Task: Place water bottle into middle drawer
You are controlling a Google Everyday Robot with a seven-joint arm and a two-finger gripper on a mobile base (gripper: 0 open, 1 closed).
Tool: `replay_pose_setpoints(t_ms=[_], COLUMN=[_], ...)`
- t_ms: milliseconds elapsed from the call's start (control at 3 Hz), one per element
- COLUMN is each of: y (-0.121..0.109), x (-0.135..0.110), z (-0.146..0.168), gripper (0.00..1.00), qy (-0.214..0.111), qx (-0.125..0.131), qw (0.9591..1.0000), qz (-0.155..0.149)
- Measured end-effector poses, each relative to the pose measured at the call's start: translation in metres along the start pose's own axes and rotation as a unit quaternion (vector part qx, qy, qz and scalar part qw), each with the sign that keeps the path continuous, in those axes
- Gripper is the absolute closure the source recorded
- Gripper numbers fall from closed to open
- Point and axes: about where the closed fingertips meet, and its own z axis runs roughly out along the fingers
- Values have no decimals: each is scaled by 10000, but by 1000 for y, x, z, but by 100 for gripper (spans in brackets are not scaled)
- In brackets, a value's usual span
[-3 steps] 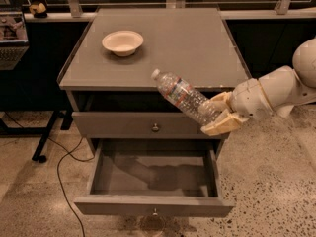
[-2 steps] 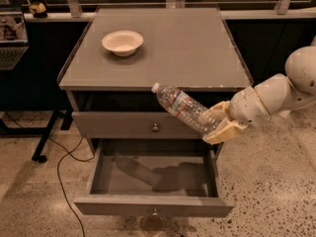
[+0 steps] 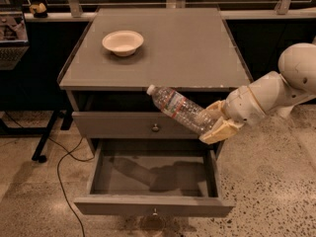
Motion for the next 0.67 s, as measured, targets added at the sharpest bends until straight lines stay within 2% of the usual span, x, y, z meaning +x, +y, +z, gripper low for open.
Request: replay_pose_setpoints(t_ms=[333, 667], y=[-1, 0], x=[11, 32], z=[34, 66], gripper=[100, 100], qy=[50, 160], qx=[-257, -568], qw=[9995, 9973], qz=[176, 426])
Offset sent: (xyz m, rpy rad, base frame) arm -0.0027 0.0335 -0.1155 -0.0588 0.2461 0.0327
